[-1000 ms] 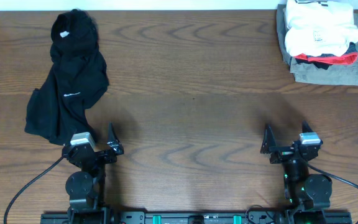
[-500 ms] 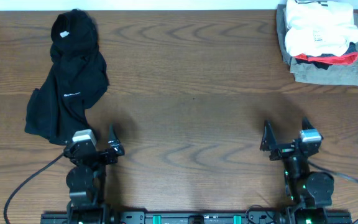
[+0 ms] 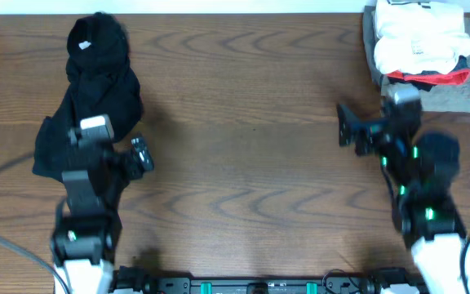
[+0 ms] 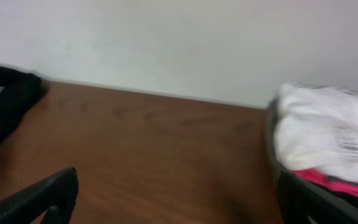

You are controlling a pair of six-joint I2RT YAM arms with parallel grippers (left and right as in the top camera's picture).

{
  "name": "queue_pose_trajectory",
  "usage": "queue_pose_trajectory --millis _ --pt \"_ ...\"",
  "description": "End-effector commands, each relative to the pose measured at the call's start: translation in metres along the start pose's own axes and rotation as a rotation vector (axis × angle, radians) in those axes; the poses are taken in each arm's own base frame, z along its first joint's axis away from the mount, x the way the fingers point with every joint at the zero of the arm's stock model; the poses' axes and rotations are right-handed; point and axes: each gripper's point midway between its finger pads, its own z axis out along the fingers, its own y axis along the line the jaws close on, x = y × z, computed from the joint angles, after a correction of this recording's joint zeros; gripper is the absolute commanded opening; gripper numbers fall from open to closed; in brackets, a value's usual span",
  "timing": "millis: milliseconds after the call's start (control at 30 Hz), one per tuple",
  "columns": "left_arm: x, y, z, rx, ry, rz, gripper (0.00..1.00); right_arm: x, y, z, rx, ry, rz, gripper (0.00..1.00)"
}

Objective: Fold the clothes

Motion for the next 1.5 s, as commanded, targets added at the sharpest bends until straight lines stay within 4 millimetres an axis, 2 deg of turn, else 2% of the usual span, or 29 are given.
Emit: queue_pose_trajectory --millis 0,133,267,367,467,533,633,700,833,967,1100,1233,1467 --pt "-0.027 -0.010 0.001 0.021 0.071 0.010 0.98 -0.016 0.011 0.027 -0.106 0.077 0.009 0.99" --pt "-0.041 -0.031 0.004 0.104 0.242 0.052 0.98 -0.007 0.005 0.061 -0.107 0.303 0.076 0.99" --pt "-0.051 -0.046 0.010 0.169 0.338 0.044 0.98 0.006 0.002 0.084 -0.133 0.502 0.072 0.99" --pt "-0.051 -0.058 0.020 0.233 0.355 0.033 0.98 0.009 0.008 0.097 -0.201 0.567 0.075 0.99" --pt "-0.057 -0.059 0.037 0.236 0.326 0.078 1.00 0.005 0.014 0.116 -0.259 0.536 0.084 0.99" --pt "-0.061 -0.052 0.051 0.191 0.308 0.091 0.87 0.002 0.017 0.124 -0.290 0.506 0.082 0.99" --pt "-0.056 -0.033 0.083 0.068 0.324 0.077 0.86 -0.001 0.020 0.133 -0.324 0.473 0.079 0.97" --pt "-0.046 -0.022 0.105 0.003 0.357 0.086 0.81 0.000 0.019 0.136 -0.320 0.471 0.076 0.97" --pt "-0.023 -0.004 0.146 -0.094 0.414 0.106 0.80 0.008 0.014 0.139 -0.292 0.494 0.076 0.97" --pt "-0.009 0.014 0.176 -0.202 0.430 0.112 0.80 0.016 0.013 0.135 -0.293 0.521 0.062 0.96" --pt "-0.001 0.026 0.195 -0.271 0.424 0.119 0.77 0.022 0.013 0.133 -0.295 0.542 0.051 0.96" --pt "0.006 0.029 0.209 -0.287 0.426 0.113 0.63 0.028 0.012 0.132 -0.292 0.558 0.055 0.95" --pt "0.030 0.032 0.234 -0.293 0.456 0.110 0.60 0.032 0.010 0.133 -0.282 0.562 0.052 0.94"
